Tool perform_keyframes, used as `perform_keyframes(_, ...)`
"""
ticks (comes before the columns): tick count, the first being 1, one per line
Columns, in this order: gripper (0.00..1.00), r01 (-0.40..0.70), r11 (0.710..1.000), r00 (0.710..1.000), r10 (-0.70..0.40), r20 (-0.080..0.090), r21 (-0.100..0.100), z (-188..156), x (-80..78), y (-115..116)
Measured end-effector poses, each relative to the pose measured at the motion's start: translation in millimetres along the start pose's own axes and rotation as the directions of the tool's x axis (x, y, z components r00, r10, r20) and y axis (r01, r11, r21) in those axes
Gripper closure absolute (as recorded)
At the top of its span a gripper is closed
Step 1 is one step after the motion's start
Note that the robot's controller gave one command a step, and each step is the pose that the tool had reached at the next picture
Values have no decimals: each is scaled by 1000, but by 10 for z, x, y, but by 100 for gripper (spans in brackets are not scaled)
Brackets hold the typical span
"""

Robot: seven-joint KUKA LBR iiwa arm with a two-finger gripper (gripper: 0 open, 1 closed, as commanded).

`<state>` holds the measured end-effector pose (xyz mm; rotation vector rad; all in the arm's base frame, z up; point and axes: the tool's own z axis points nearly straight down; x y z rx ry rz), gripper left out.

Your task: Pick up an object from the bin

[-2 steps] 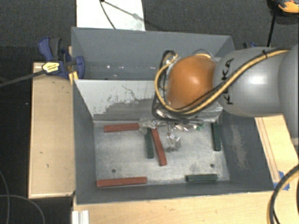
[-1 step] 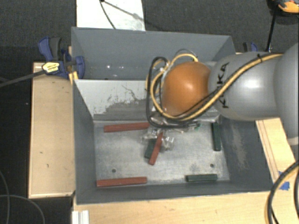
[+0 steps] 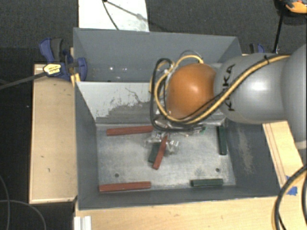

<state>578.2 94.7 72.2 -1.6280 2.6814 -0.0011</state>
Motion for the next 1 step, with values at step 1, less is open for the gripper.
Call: perform_keyframes(1, 100, -1, 1000, 1000, 1, -1, -2, -32, 4, 9)
